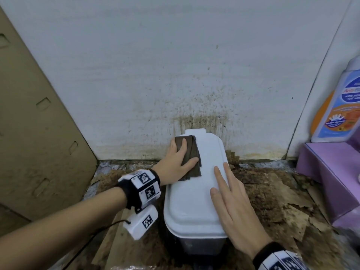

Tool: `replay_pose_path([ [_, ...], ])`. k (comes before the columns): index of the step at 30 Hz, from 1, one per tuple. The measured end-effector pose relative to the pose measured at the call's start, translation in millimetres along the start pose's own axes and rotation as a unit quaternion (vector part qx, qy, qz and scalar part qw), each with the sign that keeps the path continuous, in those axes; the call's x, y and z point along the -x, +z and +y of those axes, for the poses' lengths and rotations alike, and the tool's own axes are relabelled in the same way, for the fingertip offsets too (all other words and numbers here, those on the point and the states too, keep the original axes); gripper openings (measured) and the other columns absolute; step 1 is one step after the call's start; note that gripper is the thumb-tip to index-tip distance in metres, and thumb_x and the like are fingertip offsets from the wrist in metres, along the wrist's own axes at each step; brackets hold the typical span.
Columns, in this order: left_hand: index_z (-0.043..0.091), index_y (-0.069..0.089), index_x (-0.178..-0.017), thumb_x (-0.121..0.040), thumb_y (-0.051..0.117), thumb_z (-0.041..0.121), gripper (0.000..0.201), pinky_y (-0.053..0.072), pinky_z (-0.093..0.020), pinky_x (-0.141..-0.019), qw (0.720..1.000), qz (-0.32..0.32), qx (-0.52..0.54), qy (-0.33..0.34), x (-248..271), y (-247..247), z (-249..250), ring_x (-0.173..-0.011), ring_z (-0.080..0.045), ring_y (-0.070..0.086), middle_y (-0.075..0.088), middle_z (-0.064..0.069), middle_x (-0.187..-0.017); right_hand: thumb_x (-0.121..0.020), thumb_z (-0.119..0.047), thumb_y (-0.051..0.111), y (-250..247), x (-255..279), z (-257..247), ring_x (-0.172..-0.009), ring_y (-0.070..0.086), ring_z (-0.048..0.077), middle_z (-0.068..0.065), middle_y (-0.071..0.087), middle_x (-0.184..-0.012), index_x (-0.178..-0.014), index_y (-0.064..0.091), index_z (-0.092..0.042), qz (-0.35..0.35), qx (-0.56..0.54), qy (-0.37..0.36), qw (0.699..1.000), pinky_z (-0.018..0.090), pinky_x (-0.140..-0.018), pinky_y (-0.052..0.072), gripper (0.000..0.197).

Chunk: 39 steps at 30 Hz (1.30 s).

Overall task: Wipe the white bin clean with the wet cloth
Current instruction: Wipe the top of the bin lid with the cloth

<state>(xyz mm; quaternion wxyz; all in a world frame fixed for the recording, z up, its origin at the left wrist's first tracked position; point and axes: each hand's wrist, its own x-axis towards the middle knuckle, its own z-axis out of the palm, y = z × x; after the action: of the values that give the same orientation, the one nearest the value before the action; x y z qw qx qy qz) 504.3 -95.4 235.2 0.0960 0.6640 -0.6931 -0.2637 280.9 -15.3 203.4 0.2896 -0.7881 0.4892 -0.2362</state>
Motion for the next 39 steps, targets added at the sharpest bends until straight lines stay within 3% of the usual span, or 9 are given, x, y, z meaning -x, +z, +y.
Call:
replay_pose_path([
  [4,0.016,-0.01,-0.163,-0.108,0.031,0.052,0.078,0.002,-0.046,-0.128,0.998,0.007,-0.058,-0.013,-34,-9,3,-0.158,-0.031,-0.014,-0.019,-0.016,-0.17,-0.098,-0.064,0.014,0,0,-1,-0.141,-0.012,-0.012,-0.035,-0.025,-0.156,-0.154,-0.004,-0.051,-0.002,-0.01,0.004,1.0,0.026,-0.12,0.006,0.061],
  [9,0.013,-0.01,-0.163,-0.111,0.026,0.043,0.07,-0.01,-0.033,-0.122,0.991,0.007,-0.133,0.033,-47,-17,12,-0.157,-0.025,-0.02,-0.017,-0.006,-0.17,-0.099,-0.063,0.015,-1,0,0,-0.144,-0.014,-0.009,-0.034,-0.025,-0.157,-0.155,-0.003,-0.051,-0.006,-0.014,0.004,1.0,0.026,-0.12,0.004,0.06],
  [13,0.015,-0.005,-0.164,-0.112,0.026,0.041,0.065,-0.008,-0.031,-0.121,0.99,0.007,-0.137,0.04,-42,-17,12,-0.158,-0.027,-0.016,-0.013,-0.003,-0.171,-0.099,-0.063,0.014,0,-1,1,-0.141,-0.012,-0.011,-0.031,-0.024,-0.159,-0.156,-0.002,-0.048,-0.002,0.002,-0.001,1.0,0.023,-0.118,0.003,0.062],
  [18,0.023,-0.008,-0.164,-0.109,0.029,0.051,0.072,-0.004,-0.047,-0.125,0.996,0.006,-0.088,0.007,-27,-8,7,-0.157,-0.033,-0.02,-0.021,-0.003,-0.171,-0.102,-0.059,0.017,1,-1,3,-0.138,-0.014,-0.016,-0.032,-0.021,-0.159,-0.157,0.001,-0.047,0.0,-0.003,-0.005,1.0,0.021,-0.116,0.003,0.059],
  [22,0.023,-0.013,-0.163,-0.107,0.032,0.053,0.078,0.0,-0.054,-0.127,0.999,-0.016,-0.034,0.005,9,2,10,-0.154,-0.03,-0.028,-0.029,0.001,-0.168,-0.102,-0.058,0.018,3,-1,4,-0.141,-0.009,-0.012,-0.031,-0.018,-0.16,-0.157,0.004,-0.046,0.011,-0.006,-0.008,1.0,0.021,-0.116,0.005,0.059],
  [27,0.025,-0.015,-0.163,-0.106,0.035,0.055,0.081,0.0,-0.05,-0.128,1.0,-0.011,0.002,0.016,55,22,17,-0.152,-0.024,-0.033,-0.035,0.008,-0.165,-0.1,-0.059,0.018,3,1,4,-0.147,-0.006,-0.005,-0.03,-0.016,-0.161,-0.157,0.005,-0.045,0.021,-0.006,-0.009,1.0,0.025,-0.119,0.008,0.06],
  [31,0.03,-0.016,-0.162,-0.104,0.034,0.059,0.081,-0.005,-0.041,-0.128,0.999,0.015,0.022,0.03,85,40,19,-0.149,-0.015,-0.038,-0.038,0.013,-0.163,-0.1,-0.059,0.018,4,3,5,-0.143,-0.008,-0.013,-0.029,-0.014,-0.162,-0.157,0.006,-0.046,0.031,-0.007,-0.019,0.999,0.023,-0.118,0.006,0.059],
  [34,0.032,-0.016,-0.162,-0.104,0.034,0.059,0.081,-0.007,-0.036,-0.127,0.999,0.025,0.03,0.035,99,49,20,-0.148,-0.012,-0.04,-0.04,0.016,-0.161,-0.1,-0.058,0.018,4,3,5,-0.145,-0.008,-0.01,-0.029,-0.014,-0.162,-0.157,0.006,-0.045,0.032,-0.008,-0.022,0.999,0.022,-0.118,0.005,0.059],
  [39,0.03,-0.019,-0.161,-0.103,0.035,0.059,0.085,-0.007,-0.041,-0.128,0.999,-0.009,0.037,0.028,95,42,19,-0.146,-0.013,-0.043,-0.042,0.016,-0.159,-0.099,-0.059,0.016,5,1,5,-0.147,-0.005,-0.007,-0.03,-0.014,-0.161,-0.157,0.005,-0.045,0.03,-0.011,-0.025,0.999,0.024,-0.119,0.007,0.06],
])
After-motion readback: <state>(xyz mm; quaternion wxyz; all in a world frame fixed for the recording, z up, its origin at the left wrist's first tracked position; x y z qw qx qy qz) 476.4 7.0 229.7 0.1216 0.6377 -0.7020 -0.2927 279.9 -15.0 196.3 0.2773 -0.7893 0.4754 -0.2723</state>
